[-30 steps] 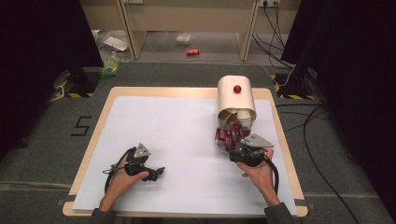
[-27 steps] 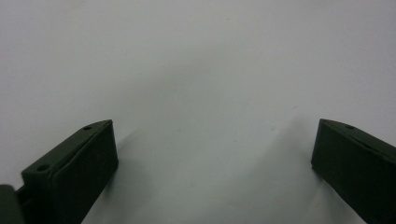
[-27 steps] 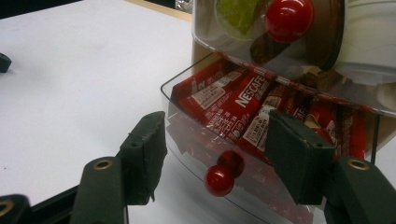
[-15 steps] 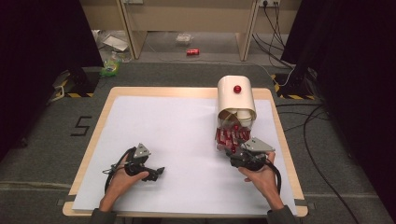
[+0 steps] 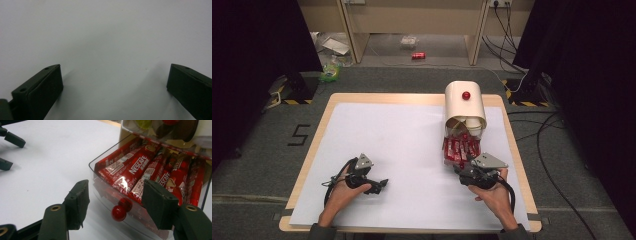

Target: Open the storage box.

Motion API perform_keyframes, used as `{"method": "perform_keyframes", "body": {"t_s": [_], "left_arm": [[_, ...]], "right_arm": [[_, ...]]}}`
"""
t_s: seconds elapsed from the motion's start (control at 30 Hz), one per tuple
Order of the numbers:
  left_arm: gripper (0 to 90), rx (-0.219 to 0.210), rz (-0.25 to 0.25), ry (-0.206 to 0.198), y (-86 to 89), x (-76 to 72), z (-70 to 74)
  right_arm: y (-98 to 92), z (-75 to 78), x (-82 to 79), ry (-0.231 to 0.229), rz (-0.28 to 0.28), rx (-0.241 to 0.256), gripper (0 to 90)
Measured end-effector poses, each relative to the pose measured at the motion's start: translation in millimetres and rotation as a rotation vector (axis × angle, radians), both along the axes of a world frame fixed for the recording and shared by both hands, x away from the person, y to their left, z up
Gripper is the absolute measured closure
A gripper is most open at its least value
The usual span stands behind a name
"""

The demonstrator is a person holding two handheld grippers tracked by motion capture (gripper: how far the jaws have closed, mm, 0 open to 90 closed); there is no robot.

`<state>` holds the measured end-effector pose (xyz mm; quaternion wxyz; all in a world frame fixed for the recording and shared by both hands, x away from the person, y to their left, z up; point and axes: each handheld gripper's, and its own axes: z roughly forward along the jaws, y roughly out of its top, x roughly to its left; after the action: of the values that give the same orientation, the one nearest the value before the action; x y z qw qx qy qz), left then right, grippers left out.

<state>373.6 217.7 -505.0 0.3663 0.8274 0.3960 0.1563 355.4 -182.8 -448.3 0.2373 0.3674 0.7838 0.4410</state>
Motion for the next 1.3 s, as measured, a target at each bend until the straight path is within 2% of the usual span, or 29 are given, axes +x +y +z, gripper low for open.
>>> {"method": "perform_keyframes", "body": {"t_s": [0.57,0.67,0.9,1.3], "left_arm": [[0.0,0.0,0.0,0.0,0.0,-0.1,0.0],[0.0,0.0,0.0,0.0,0.0,-0.1,0.0],[0.0,-0.001,0.0,0.0,0.0,-0.1,0.0],[0.0,0.001,-0.001,-0.001,0.1,0.0,0.0]], "right_arm": [[-2.0,-8.6,-13.7,0.037,0.019,-0.022,43.6],[-0.6,-12.8,-17.6,0.043,0.029,-0.044,44.1],[0.4,-13.9,-26.8,0.019,0.042,-0.067,43.6],[-0.3,-13.6,-37.0,0.016,0.048,-0.062,43.3]]}}
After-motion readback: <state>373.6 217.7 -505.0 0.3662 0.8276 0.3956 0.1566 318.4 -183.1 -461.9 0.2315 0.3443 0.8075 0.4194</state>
